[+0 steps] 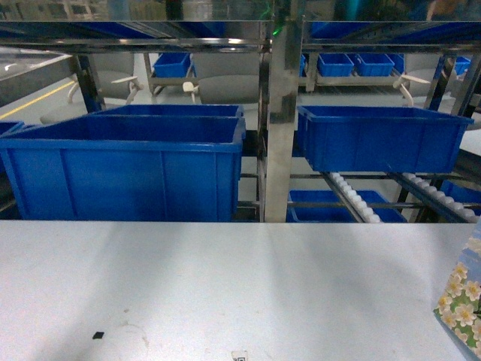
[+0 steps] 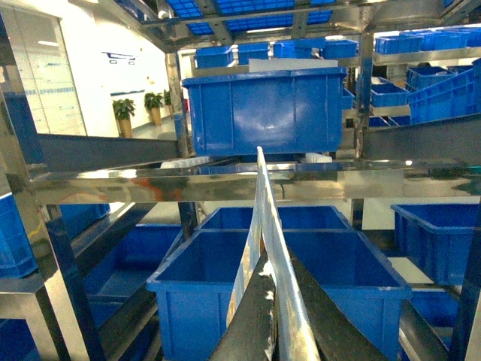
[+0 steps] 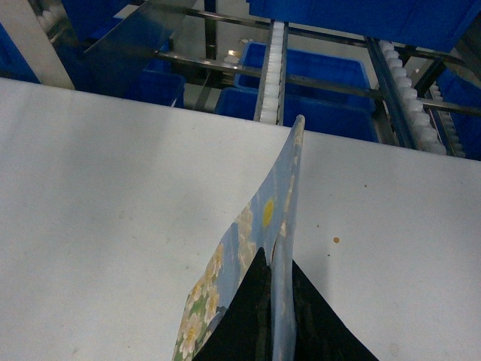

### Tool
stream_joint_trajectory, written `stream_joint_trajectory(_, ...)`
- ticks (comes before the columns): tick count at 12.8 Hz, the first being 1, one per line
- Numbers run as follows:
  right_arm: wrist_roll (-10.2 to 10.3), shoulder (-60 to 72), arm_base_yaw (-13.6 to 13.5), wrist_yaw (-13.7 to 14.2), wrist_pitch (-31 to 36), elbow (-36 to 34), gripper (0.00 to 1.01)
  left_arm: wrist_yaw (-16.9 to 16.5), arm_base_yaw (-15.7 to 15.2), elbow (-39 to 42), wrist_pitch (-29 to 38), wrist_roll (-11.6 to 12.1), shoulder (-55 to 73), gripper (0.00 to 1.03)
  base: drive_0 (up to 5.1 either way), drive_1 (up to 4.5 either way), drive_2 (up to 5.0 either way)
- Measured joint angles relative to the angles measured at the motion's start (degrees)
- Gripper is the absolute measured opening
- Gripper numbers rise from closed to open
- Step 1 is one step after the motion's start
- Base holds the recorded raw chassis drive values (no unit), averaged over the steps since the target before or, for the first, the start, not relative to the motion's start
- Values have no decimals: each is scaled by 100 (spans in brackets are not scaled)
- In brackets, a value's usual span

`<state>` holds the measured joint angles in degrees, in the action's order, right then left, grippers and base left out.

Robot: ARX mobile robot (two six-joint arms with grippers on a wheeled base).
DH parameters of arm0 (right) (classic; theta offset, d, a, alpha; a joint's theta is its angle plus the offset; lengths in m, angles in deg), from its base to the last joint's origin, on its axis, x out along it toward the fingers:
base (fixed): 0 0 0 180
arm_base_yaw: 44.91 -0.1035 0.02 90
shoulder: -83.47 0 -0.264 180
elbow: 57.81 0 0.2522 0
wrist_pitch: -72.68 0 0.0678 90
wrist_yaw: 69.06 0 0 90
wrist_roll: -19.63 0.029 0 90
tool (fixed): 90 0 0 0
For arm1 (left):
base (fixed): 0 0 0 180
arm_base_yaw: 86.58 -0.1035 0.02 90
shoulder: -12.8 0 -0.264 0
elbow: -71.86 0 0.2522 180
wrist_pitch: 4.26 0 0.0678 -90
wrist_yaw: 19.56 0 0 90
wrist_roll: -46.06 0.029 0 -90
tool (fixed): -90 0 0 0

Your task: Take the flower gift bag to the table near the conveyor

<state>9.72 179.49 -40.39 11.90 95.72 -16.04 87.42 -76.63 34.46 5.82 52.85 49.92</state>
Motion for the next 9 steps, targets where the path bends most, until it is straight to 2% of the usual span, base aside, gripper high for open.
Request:
stream_joint_trajectory(3, -76, -361, -79, 37, -374, -249, 3, 0, 0, 0, -2, 0, 0, 2, 0, 0, 0)
stream_joint_trajectory(4, -111, -439, -76, 74, -472, -295, 12, 0, 0, 0, 0, 0, 0, 2, 0, 0, 0)
stream_joint_trajectory(5, -129, -481, -70, 122, -516, -407, 25, 0, 0, 0, -7, 0, 0, 2, 0, 0, 0)
stream_joint_trajectory(7, -138, -634, -33, 160, -551, -452, 60, 0, 0, 0, -4, 0, 0, 2, 0, 0, 0)
stream_joint_trajectory(8, -138, -758, -26, 179, -608, -452, 71, 0, 0, 0, -4, 0, 0, 2, 0, 0, 0)
stream_joint_trajectory(9, -153, -1102, -26, 177, -785, -474, 89, 0, 0, 0, -2, 0, 0, 2, 0, 0, 0)
